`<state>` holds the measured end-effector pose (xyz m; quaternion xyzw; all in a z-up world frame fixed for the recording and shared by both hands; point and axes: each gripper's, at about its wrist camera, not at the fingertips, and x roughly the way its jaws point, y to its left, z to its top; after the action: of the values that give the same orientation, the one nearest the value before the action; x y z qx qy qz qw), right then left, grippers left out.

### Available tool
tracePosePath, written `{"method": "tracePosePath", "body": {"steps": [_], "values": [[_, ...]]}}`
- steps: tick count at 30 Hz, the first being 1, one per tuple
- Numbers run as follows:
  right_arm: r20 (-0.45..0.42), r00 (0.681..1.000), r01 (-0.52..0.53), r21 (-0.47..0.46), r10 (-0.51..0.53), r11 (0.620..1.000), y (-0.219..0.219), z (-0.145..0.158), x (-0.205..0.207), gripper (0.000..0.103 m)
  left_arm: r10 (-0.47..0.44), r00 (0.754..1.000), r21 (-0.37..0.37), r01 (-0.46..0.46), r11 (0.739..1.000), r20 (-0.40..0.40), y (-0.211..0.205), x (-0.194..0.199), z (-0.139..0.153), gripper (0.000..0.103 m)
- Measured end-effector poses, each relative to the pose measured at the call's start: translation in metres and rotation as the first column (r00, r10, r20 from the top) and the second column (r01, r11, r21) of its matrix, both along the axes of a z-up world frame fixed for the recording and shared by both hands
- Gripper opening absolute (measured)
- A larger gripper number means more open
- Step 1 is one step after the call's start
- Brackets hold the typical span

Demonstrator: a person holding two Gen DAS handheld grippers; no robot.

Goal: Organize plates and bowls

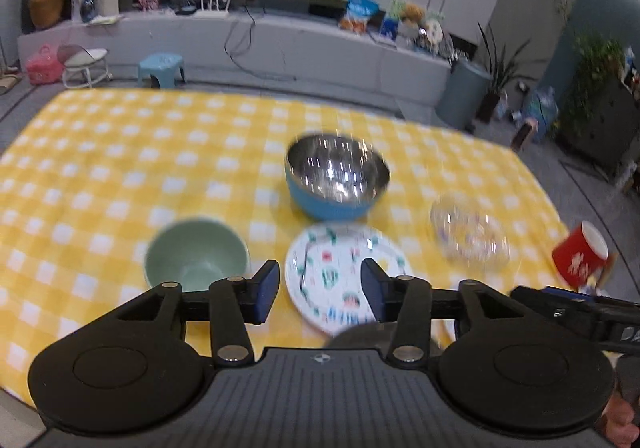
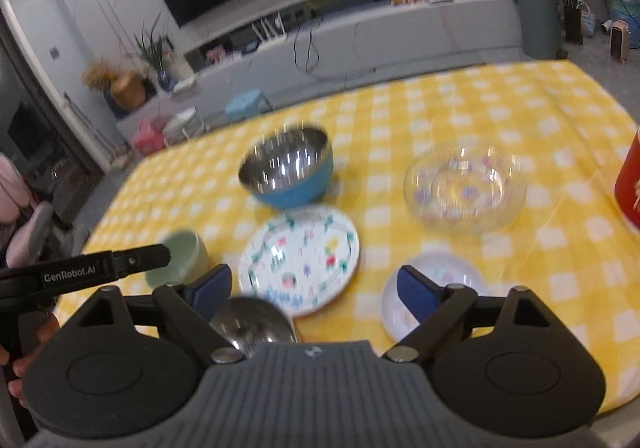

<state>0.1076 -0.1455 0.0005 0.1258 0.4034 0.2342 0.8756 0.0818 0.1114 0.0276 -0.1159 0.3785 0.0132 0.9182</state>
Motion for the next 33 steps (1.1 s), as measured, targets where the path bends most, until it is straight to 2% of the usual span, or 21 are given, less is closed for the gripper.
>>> {"method": "tracePosePath", "body": {"steps": [3, 6, 12, 14, 18, 22, 25, 29, 33], "values": [[0.024, 0.999, 0.038, 0.037, -0.039, 0.999, -0.011, 0.018, 0.013, 0.092, 0.053, 0.999, -0.016, -0.053, 0.998, 0.004, 0.011, 0.014, 0.010, 0.060], [0.033, 0.997, 0.075, 0.050, -0.076, 0.996, -0.016, 0.030, 0.032, 0.092, 0.087, 0.996, 0.016, -0.087, 0.996, 0.019, 0.017, 0.033, 0.017, 0.063], [0.034, 0.993, 0.110, 0.078, -0.113, 0.991, -0.009, 0.036, 0.070, 0.093, 0.114, 0.993, 0.020, -0.114, 0.993, 0.009, 0.022, 0.078, 0.018, 0.064], [0.026, 0.991, 0.126, 0.074, -0.128, 0.989, -0.003, 0.032, 0.084, 0.093, 0.134, 0.991, 0.006, -0.134, 0.991, 0.012, 0.022, 0.093, 0.017, 0.064], [-0.007, 0.992, 0.126, 0.062, -0.126, 0.990, 0.016, 0.017, 0.115, 0.093, 0.115, 0.993, -0.024, -0.115, 0.993, 0.006, 0.023, 0.125, 0.008, 0.064], [-0.042, 0.989, 0.142, 0.055, -0.139, 0.988, 0.034, -0.003, 0.147, 0.093, 0.116, 0.992, -0.062, -0.119, 0.991, -0.049, 0.031, 0.158, -0.019, 0.063], [-0.087, 0.987, 0.139, 0.048, -0.135, 0.989, 0.047, -0.019, 0.171, 0.090, 0.103, 0.993, -0.083, -0.107, 0.991, -0.058, 0.036, 0.164, -0.039, 0.062], [-0.107, 0.991, 0.083, -0.007, -0.084, 0.996, 0.068, -0.036, 0.189, 0.077, 0.068, 0.984, -0.143, -0.092, 0.985, -0.163, 0.043, 0.165, -0.066, 0.053], [-0.153, 0.986, 0.056, -0.054, -0.064, 0.997, 0.086, -0.058, 0.195, 0.076, 0.081, 0.975, -0.094, -0.102, 0.990, -0.205, 0.042, 0.171, -0.075, 0.050]]}}
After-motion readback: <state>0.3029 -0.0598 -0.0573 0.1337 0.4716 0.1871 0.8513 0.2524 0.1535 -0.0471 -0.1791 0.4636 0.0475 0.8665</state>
